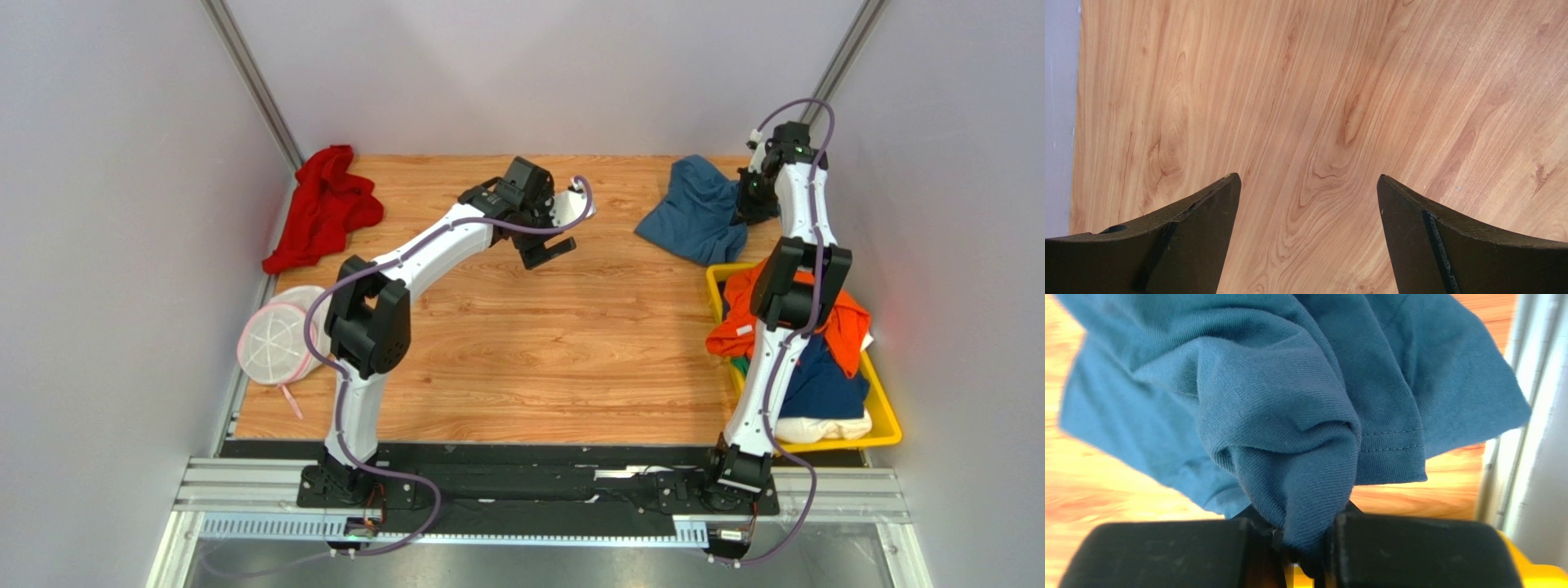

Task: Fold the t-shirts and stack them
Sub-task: Put the neatly folded tshirt into the corner of the board with the right arm

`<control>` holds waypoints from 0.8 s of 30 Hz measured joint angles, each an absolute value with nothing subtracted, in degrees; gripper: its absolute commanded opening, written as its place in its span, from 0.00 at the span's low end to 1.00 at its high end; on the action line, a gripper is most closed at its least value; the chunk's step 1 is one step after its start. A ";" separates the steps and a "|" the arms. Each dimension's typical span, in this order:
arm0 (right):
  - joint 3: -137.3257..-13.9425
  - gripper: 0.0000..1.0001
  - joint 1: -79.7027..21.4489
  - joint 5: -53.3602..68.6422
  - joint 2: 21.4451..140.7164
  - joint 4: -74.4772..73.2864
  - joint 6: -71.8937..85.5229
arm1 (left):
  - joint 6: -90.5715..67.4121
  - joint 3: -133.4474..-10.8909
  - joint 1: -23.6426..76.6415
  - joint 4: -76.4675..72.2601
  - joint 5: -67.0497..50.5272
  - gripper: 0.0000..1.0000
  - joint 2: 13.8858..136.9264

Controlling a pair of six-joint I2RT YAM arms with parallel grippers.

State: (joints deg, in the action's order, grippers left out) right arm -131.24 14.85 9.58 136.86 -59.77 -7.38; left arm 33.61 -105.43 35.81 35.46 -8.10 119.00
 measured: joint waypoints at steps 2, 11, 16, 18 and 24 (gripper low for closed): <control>-132.57 0.00 14.81 7.14 138.10 -60.18 -8.16 | 33.82 -105.01 35.81 35.38 -7.99 0.91 118.93; -134.30 0.00 14.09 -3.36 139.55 -57.45 -13.63 | 34.89 -102.35 35.81 35.33 -7.09 0.90 118.93; -134.28 0.00 14.02 -7.84 139.57 -53.06 -17.41 | 35.09 -101.89 35.81 35.35 -6.90 0.90 118.93; -134.28 0.00 14.02 -9.32 139.57 -51.35 -19.03 | 35.11 -101.89 35.81 35.33 -6.90 0.90 118.93; -134.28 0.10 13.87 -13.65 140.03 -46.11 -23.42 | 35.31 -101.86 35.81 35.35 -6.74 0.90 118.93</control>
